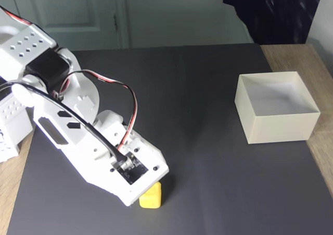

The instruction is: Grasp a cube block and put it in the white box.

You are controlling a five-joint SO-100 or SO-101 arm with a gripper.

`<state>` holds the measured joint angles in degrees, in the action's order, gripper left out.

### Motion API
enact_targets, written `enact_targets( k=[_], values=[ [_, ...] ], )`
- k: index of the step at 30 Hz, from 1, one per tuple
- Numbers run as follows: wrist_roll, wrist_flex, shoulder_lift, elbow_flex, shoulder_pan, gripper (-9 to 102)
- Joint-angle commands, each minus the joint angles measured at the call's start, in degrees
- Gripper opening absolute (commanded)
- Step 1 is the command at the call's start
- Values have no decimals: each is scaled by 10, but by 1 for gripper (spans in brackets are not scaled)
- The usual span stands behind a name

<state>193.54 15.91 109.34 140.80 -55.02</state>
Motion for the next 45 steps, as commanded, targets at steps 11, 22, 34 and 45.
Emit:
enact_targets(
  k=[11, 22, 34, 45],
  values=[
    [-4, -54, -71, -47, -10, 27],
    [-10, -70, -95, -46, 18, 20],
    [-4, -77, -116, -42, 29, 11],
    [-5, -62, -127, -40, 49, 0]
  ],
)
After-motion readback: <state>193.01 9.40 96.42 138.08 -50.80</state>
